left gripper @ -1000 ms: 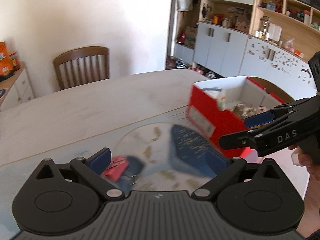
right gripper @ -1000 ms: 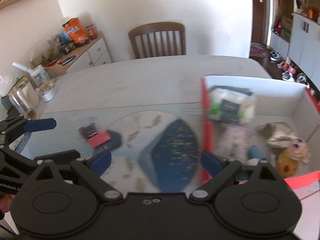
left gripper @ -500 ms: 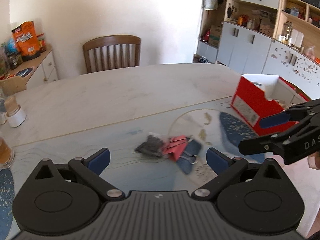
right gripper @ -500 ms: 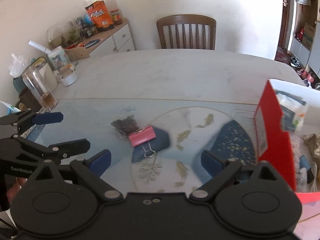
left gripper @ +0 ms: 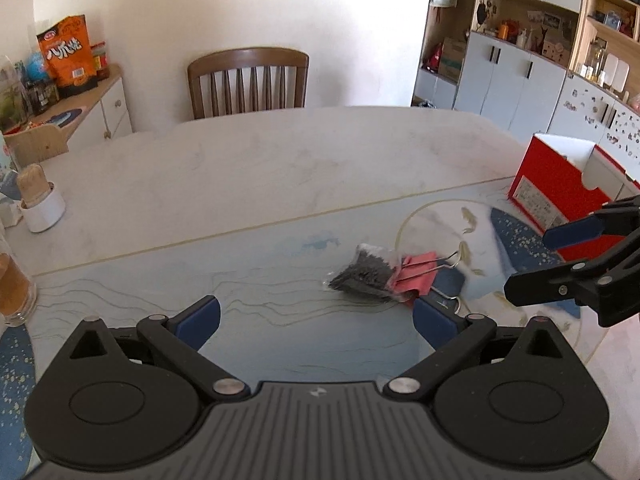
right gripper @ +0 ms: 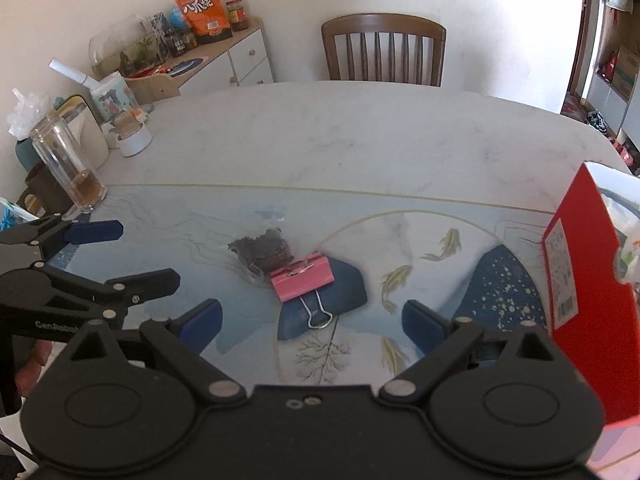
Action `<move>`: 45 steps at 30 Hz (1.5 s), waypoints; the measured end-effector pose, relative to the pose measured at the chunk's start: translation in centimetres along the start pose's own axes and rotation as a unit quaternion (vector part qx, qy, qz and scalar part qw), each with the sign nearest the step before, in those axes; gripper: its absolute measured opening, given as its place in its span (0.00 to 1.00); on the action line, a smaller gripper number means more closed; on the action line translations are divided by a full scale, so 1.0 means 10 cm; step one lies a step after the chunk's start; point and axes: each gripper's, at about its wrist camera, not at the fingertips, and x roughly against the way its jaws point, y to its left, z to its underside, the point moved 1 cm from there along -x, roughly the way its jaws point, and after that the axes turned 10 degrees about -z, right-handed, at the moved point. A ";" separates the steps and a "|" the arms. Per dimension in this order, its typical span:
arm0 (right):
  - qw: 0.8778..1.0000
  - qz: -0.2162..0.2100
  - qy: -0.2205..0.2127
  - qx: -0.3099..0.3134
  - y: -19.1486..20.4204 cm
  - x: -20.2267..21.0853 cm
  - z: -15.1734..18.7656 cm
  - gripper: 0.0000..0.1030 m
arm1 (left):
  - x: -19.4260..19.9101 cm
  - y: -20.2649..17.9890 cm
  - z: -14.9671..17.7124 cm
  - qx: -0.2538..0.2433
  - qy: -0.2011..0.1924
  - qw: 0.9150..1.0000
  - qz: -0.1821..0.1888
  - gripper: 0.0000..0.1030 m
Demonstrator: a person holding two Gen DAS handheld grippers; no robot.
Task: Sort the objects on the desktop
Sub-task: 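Grasp the clear tea-leaf bag with the left tool while the right tool grasps the pink binder clip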
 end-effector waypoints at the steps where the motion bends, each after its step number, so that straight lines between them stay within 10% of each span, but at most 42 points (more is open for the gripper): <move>1: 1.000 0.001 0.002 0.003 0.00 -0.03 -0.01 0.94 | -0.03 0.00 0.00 -0.002 0.002 1.000 0.002 1.00; 20: 0.998 -0.006 0.047 0.050 -0.17 -0.70 -0.09 0.85 | -0.62 -0.17 0.10 -0.070 0.016 0.997 0.020 1.00; 40: 0.998 -0.017 0.052 0.044 -0.30 -0.84 -0.22 0.51 | -0.76 -0.46 0.05 -0.122 -0.022 0.992 0.035 0.99; 45: 0.998 -0.010 0.049 0.039 -0.36 -0.83 -0.23 0.51 | -0.79 -0.47 0.05 -0.122 -0.020 0.991 0.041 0.87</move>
